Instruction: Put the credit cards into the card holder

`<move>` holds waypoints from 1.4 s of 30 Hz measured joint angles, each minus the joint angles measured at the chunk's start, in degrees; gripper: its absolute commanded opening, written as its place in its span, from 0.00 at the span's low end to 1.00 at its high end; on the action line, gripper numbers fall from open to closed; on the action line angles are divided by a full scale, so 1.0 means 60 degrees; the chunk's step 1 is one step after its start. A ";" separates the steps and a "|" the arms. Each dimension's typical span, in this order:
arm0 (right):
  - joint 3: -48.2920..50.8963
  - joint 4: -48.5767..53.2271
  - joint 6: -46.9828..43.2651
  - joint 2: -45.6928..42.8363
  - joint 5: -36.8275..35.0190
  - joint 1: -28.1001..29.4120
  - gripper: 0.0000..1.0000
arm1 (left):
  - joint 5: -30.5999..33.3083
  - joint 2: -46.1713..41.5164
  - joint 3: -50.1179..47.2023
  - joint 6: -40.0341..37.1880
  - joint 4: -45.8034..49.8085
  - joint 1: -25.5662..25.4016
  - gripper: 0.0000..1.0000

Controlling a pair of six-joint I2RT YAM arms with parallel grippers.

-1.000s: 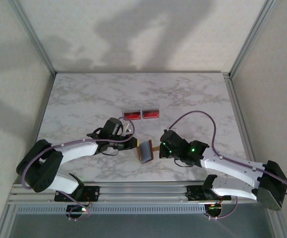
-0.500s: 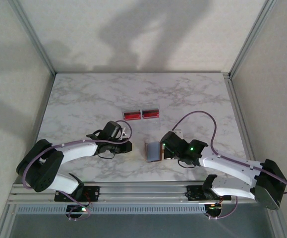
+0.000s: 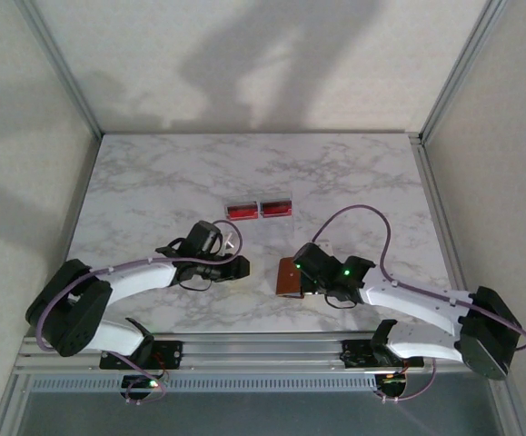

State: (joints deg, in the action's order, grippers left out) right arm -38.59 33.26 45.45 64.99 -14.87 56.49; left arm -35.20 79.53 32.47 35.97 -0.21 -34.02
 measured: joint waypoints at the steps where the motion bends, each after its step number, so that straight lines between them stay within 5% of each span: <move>1: -0.0058 -0.0029 -0.0022 -0.0149 0.0117 0.0000 0.00 | -0.0109 -0.0033 0.0000 0.0033 -0.0066 0.0000 0.54; 27: -0.0860 -0.2473 -0.0484 0.0324 0.2579 0.0000 0.00 | -0.0929 0.0222 0.0025 0.0200 -0.0470 -0.0131 0.71; 35: -0.0856 -0.2652 -0.0630 0.0390 0.2688 0.0000 0.00 | -0.0503 0.0397 0.0426 -0.0025 -0.0007 -0.0138 0.43; 40: -0.0761 -0.2142 -0.0663 0.0124 0.2055 0.0000 0.01 | -0.0004 0.0408 0.0488 -0.0193 0.0397 -0.0138 0.17; 42: -0.0605 -0.1920 -0.0678 -0.0102 0.1719 0.0000 0.15 | 0.0138 0.0448 0.0488 -0.0259 0.0532 -0.0138 0.11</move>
State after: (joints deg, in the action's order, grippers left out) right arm -42.22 21.74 41.39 64.38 -4.56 56.49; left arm -34.37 82.21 35.40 34.41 2.98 -34.85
